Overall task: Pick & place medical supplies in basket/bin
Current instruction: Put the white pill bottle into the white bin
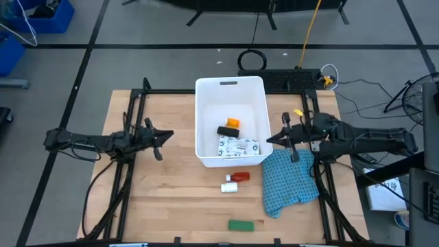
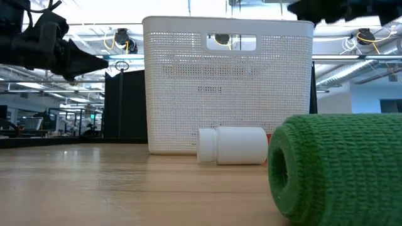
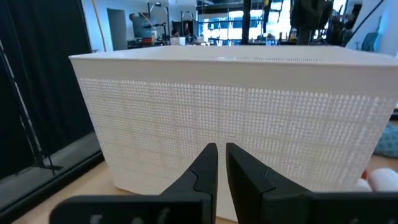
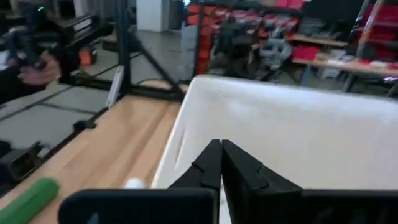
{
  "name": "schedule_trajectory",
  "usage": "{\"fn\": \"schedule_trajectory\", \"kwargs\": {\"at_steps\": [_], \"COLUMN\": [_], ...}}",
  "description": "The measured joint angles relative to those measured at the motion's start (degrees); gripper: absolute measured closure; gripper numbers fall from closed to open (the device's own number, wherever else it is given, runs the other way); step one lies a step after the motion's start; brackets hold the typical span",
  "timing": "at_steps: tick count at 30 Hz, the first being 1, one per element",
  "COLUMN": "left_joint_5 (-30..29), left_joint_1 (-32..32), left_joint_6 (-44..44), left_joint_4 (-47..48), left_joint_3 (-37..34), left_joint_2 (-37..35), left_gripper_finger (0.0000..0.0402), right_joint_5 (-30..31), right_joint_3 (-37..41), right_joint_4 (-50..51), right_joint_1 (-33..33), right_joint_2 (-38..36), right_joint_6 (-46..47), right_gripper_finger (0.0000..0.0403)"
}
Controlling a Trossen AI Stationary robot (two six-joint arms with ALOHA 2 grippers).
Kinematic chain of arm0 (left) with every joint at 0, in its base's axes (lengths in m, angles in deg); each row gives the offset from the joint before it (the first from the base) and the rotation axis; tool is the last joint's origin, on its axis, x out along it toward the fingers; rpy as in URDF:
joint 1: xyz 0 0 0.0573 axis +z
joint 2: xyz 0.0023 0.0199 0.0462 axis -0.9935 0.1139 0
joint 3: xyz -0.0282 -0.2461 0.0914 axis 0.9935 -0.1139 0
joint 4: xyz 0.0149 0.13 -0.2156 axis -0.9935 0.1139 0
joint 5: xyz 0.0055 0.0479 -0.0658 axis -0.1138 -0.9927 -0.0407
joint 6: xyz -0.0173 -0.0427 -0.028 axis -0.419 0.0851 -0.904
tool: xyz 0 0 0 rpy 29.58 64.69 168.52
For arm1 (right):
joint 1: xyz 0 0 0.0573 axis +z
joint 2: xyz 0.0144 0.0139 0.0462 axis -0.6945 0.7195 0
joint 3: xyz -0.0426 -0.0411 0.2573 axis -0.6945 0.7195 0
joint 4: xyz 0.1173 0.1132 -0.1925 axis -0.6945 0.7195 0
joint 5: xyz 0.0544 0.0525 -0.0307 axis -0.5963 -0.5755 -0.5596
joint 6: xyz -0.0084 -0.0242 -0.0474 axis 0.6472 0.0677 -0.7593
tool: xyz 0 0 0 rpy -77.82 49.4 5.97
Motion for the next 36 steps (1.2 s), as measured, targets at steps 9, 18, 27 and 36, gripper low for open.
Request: {"fn": "schedule_trajectory", "kwargs": {"at_steps": [9, 18, 27, 36], "left_joint_5": [0.06, 1.66, -2.14, -4.36], "left_joint_1": [-0.01, 0.0, -0.02, 0.01], "left_joint_6": [1.25, 1.8, 3.18, 3.3], "left_joint_4": [-0.96, 1.71, 1.71, -0.23], "left_joint_3": [0.0, 0.0, 0.0, 0.0], "left_joint_2": [0.0, 0.02, 0.02, 0.02], "left_gripper_finger": [0.0364, 0.0364, 0.0364, 0.0364], "right_joint_5": [-5.73, -5.69, -5.5, -5.78], "right_joint_3": [9.04, 17.01, 25.67, 28.61], "right_joint_4": [-8.03, -14.37, -26.5, -30.71], "right_joint_1": [1.73, -0.59, -0.55, -0.58], "right_joint_2": [-4.03, -14.06, -13.69, -13.71], "right_joint_6": [1.29, 2.63, 3.7, 2.28], "right_gripper_finger": [0.0402, 0.0402, 0.0403, 0.0403]}}
